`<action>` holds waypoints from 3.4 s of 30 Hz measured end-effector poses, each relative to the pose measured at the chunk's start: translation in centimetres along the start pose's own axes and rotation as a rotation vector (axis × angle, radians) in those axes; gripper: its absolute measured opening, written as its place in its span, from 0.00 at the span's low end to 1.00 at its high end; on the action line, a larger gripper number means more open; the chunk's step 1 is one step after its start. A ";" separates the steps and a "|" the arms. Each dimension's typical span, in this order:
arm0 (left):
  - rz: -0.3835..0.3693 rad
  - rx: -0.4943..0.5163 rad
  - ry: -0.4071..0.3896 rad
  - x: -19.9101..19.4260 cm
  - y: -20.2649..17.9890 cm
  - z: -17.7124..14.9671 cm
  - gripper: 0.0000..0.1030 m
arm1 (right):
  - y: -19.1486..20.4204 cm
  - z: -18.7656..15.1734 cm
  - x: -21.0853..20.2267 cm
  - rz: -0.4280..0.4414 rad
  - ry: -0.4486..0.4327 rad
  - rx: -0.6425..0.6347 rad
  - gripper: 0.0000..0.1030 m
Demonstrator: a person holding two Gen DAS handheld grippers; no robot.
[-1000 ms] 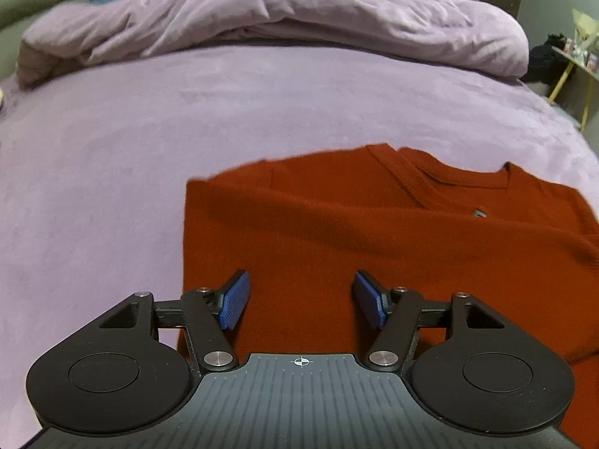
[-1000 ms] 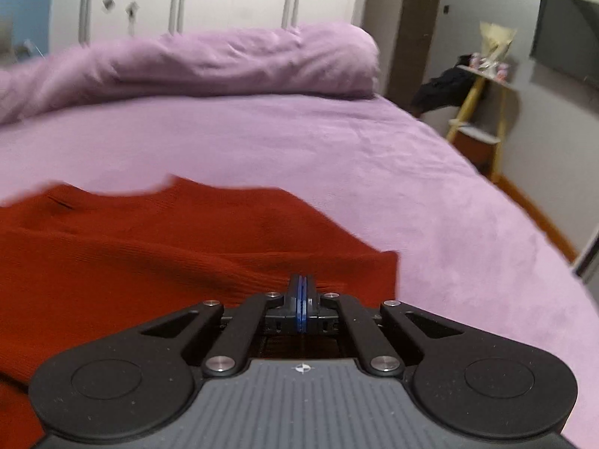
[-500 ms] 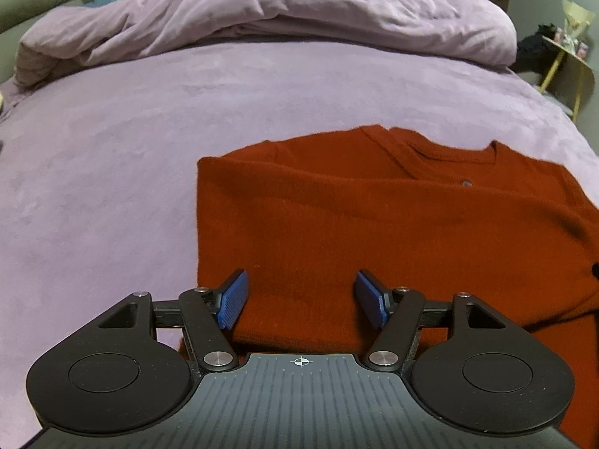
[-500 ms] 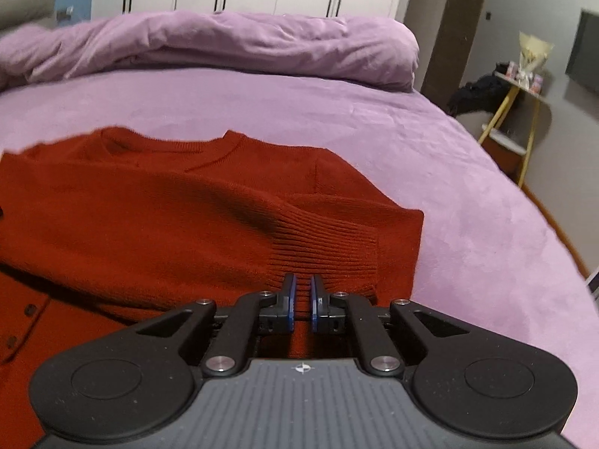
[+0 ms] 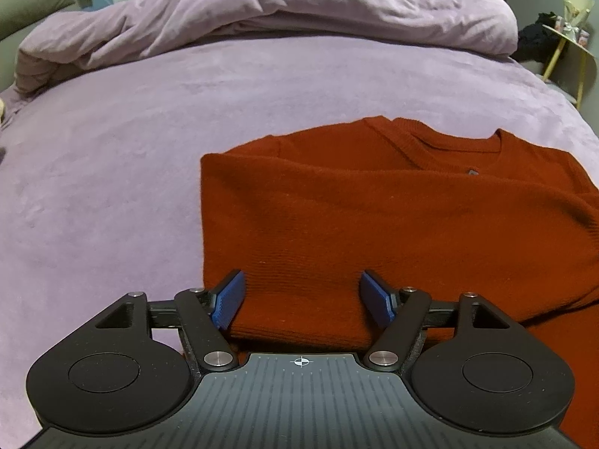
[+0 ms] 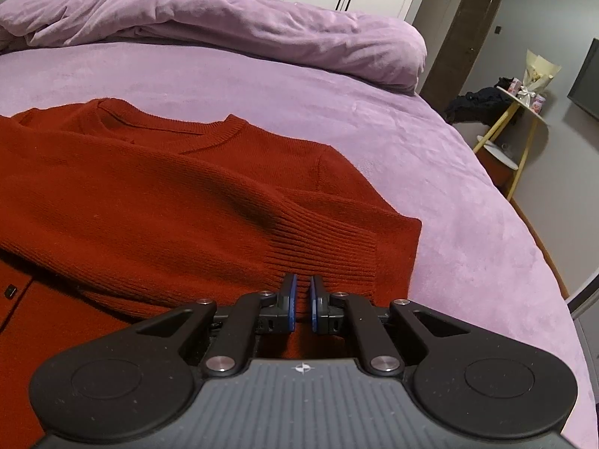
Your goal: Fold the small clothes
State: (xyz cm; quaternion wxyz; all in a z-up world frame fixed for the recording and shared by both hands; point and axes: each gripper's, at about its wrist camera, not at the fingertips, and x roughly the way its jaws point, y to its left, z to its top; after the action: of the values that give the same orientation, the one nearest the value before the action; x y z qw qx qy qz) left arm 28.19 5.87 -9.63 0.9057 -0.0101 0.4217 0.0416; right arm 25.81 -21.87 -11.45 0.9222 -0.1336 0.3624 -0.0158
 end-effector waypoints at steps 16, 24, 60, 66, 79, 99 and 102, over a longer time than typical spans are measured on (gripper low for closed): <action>0.008 -0.066 -0.028 0.5 1.4 2.0 0.72 | -3.4 1.7 1.3 0.002 -0.018 0.135 0.06; 0.059 0.009 -0.035 3.4 -0.8 3.0 0.82 | -1.4 2.8 2.5 0.101 -0.027 0.134 0.06; -0.048 -0.009 0.172 -13.8 8.4 -13.6 0.84 | -8.3 -12.0 -16.2 0.240 0.122 0.334 0.51; -0.133 -0.124 0.263 -15.4 9.9 -17.6 0.70 | -8.4 -16.2 -19.8 0.221 0.202 0.319 0.50; -0.287 -0.157 0.332 -15.0 10.2 -17.2 0.10 | -9.5 -18.8 -17.4 0.435 0.343 0.615 0.05; -0.207 -0.248 -0.007 -8.7 8.0 -1.4 0.12 | -10.8 -3.0 -7.6 0.408 0.012 0.762 0.05; -0.198 -0.237 0.005 -7.6 8.8 -2.3 0.21 | -10.5 -2.5 -5.5 0.359 0.061 0.697 0.10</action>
State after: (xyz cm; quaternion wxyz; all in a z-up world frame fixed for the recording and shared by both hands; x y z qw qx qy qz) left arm 20.81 13.99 -5.11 0.8968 -0.1589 0.4130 0.0015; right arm 20.85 -31.85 -6.86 0.8892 0.2536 0.3803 0.0194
